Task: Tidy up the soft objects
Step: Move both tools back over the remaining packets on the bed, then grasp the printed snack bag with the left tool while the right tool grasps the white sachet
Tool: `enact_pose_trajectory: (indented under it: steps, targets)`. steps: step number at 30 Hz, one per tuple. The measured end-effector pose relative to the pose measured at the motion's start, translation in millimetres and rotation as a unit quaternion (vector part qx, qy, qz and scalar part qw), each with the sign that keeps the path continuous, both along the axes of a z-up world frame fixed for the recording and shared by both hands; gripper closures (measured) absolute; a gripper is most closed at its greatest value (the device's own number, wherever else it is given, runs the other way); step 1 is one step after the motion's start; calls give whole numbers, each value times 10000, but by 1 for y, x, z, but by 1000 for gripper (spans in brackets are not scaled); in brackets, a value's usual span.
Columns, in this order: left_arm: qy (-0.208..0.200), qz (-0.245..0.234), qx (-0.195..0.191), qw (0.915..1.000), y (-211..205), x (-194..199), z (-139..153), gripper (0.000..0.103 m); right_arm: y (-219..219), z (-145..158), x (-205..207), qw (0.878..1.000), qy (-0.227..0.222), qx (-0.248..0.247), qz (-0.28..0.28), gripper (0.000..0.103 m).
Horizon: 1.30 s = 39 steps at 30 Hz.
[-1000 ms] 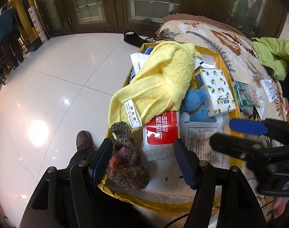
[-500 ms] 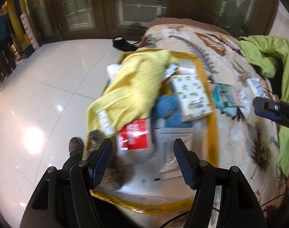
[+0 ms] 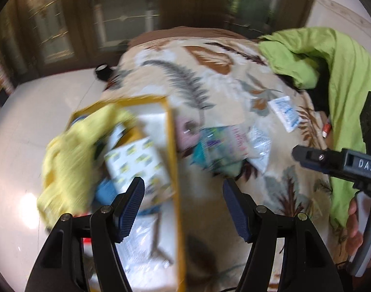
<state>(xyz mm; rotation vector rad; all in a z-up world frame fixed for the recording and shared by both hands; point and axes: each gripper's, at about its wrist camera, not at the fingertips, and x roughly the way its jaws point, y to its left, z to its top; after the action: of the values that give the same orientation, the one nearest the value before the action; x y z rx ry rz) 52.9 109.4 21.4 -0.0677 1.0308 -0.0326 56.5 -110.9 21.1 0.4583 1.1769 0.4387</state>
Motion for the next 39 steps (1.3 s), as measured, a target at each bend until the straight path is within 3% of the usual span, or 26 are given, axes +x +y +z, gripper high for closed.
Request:
enact_pose_trajectory:
  steps: [3,7,12,14,17,20,26,34,39]
  targets:
    - [-62,-514,16,9987,-18,17,-4,36,-8,-5,4,9999,88,-13,-109,40]
    - [56,-1494,-46,9888,-40,37,-14,36,-21,-9,9,9996,151,-24,-232,40]
    - [360,-2353,119,9712,-55,61,-33,36,-38,-16,16,9990,239,13,-370,40]
    - [540,-2710,15,9611,-61,70,-40,36,-42,-18,19,9988,270,-7,-410,40]
    - [716,-3097,177,9480,-70,79,-48,36,-48,-23,26,9983,334,-39,-479,40]
    - [861,-3341,322,9380,-79,86,-56,36,-52,-27,32,9978,390,-45,-532,40]
    - [689,-3470,342,9347,-79,101,-48,36,-40,-33,42,9982,444,-55,-388,40]
    - [855,-4197,782,9002,-91,103,-56,35,-36,-39,46,9980,510,-26,-362,40]
    - [964,-4350,1049,8891,-91,112,-63,30,-39,-41,48,9977,536,-59,-410,40]
